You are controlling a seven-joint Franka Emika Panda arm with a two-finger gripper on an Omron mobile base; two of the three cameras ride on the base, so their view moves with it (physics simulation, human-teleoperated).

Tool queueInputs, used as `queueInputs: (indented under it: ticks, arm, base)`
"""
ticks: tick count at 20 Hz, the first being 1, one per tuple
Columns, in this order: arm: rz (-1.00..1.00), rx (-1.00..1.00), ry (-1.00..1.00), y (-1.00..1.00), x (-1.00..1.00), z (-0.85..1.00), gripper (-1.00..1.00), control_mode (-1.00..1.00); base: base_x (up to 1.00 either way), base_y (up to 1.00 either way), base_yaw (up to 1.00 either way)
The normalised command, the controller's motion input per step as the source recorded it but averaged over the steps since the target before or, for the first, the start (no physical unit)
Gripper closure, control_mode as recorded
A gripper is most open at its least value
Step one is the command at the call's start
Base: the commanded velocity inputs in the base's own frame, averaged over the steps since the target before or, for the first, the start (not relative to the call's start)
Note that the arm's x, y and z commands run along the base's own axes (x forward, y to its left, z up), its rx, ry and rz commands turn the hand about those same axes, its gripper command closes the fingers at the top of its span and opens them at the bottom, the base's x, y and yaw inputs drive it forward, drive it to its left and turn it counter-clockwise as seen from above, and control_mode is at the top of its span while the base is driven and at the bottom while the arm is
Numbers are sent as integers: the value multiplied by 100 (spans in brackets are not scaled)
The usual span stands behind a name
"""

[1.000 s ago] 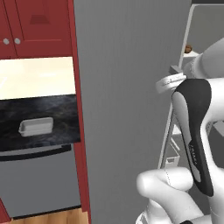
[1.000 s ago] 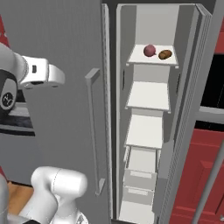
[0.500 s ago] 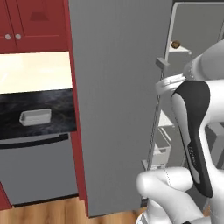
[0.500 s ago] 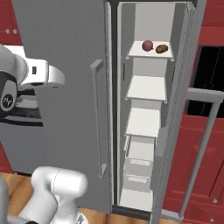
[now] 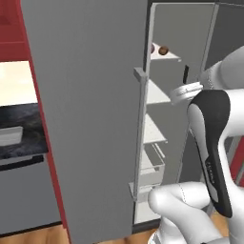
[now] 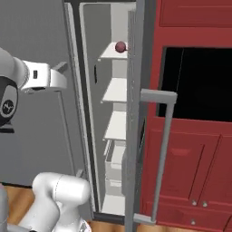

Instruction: Take the onion and potato out of the freezer and place them in the tupperware container on the counter. Then put the tupperware containing the vegetables back in the freezer.

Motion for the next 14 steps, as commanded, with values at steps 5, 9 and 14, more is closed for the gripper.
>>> queueInputs:
  ticks: [5, 9, 14]
  arm:
    - [0, 0, 0, 0, 0, 0, -100, 100]
    - [0, 0, 0, 0, 0, 0, -100, 100]
    - [0, 0, 0, 0, 0, 0, -100, 100]
  base:
    - [70, -19, -9]
    - [76, -5, -7]
    - [64, -20, -6]
